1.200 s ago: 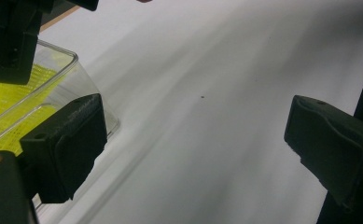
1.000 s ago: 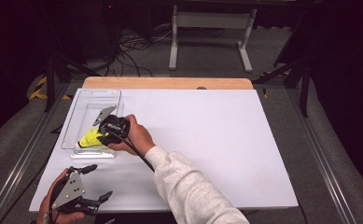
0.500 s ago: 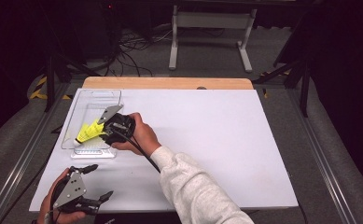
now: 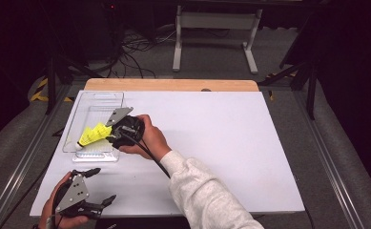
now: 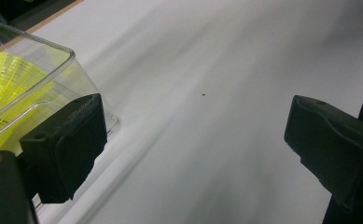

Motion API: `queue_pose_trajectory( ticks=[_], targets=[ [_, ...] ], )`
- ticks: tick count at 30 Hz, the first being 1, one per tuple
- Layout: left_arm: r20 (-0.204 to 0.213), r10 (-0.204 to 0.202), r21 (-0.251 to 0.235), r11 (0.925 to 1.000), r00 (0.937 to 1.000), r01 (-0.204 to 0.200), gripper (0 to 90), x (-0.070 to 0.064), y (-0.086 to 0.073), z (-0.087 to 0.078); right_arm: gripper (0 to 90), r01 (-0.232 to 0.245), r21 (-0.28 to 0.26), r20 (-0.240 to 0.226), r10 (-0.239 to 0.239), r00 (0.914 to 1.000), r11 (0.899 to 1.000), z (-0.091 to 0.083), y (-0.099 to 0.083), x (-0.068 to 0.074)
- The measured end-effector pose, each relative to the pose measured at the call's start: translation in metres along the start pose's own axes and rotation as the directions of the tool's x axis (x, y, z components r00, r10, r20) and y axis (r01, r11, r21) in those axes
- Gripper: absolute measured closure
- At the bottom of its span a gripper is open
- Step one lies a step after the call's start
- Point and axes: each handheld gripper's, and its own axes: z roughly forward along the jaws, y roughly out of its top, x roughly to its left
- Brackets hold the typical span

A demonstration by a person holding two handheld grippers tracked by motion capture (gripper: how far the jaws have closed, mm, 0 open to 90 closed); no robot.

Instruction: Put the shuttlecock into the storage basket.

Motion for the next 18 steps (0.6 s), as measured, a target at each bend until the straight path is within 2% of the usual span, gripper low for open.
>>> queue_pose_trajectory(
  ticks=[12,18],
  targets=[
    [-0.001,0.000,0.006,1.0000,1.0000,0.000,6.8,0.000,0.000,0.001,41.3,-0.018,-0.030,0.032,0.018,0.9993,0.999,-0.018,-0.007,-0.005],
    [0.002,-0.006,0.007,1.0000,1.0000,0.006,6.8,0.001,0.000,0.002,38.0,-0.009,-0.026,0.048,0.010,0.9988,1.000,-0.024,-0.011,-0.007]
  ],
)
